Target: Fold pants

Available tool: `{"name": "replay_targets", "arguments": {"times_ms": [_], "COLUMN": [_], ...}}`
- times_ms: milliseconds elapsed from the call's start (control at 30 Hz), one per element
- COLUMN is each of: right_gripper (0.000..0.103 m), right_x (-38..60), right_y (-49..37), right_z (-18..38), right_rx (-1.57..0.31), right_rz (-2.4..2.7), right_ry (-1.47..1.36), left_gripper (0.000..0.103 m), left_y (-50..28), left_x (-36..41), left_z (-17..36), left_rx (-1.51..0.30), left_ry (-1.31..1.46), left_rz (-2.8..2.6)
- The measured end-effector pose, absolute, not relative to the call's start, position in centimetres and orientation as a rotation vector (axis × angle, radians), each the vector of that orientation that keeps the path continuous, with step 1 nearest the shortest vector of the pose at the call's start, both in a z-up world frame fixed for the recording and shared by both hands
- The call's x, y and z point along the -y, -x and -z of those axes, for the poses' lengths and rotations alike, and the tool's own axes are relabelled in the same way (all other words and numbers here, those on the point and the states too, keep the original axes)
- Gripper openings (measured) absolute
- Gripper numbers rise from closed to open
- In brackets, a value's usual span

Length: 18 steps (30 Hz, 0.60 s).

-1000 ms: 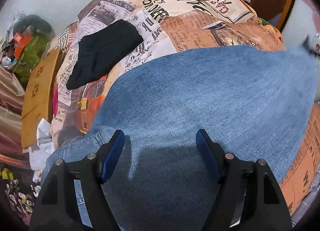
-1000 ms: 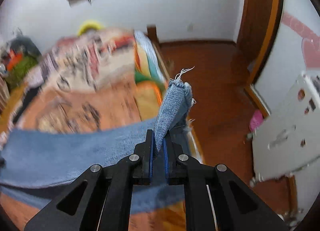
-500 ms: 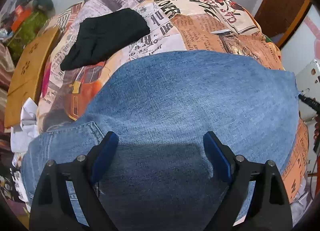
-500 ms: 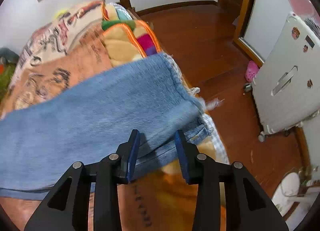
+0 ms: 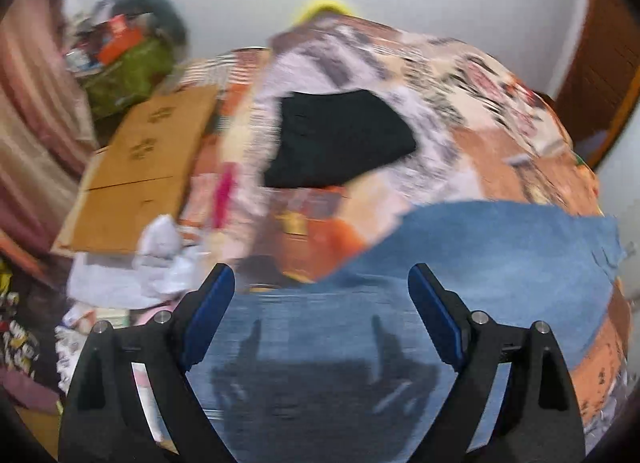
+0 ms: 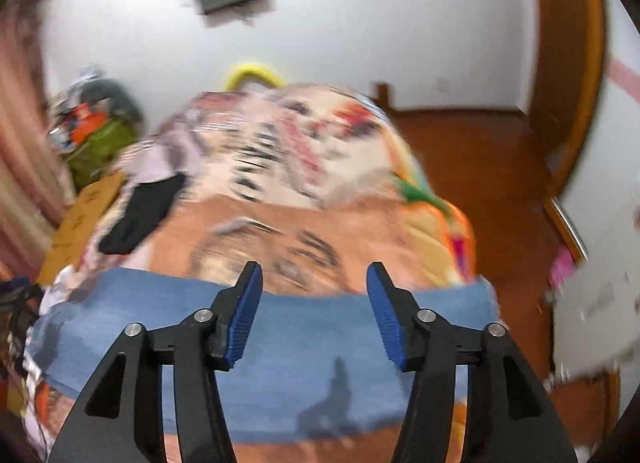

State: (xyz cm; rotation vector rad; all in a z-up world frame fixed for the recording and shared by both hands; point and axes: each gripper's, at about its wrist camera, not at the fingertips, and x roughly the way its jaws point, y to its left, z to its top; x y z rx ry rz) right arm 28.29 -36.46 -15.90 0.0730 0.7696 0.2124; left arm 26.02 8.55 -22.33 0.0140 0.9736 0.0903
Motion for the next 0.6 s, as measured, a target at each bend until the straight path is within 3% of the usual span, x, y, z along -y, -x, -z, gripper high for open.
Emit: {"name": "replay_targets", "arguments": {"times_ms": [167, 367, 600], "right_gripper": [0.059, 0.059, 0.059], "right_x": [27.8, 18.9, 11.6], "right_y": [-30.2, -32.8, -35.5], "right_z": [15.6, 18.0, 22.9], "right_rx": [-0.769, -0.839, -0.966], "right_rz": [-0.395, -0.576, -0.686], "right_ry": [0.038, 0.115, 0.198], "left_gripper": [0.090, 0.090, 0.090], "left_y": [-25.6, -25.1, -24.4], "left_x": [-16.0, -23.2, -26.0], "left_z": [22.9, 27.6, 33.7], "left_rx": [-1.000, -1.098, -1.224], "left_ry": [0.080, 0.165, 0.264], "left_rz": [-0.180, -0.267, -0.241]}}
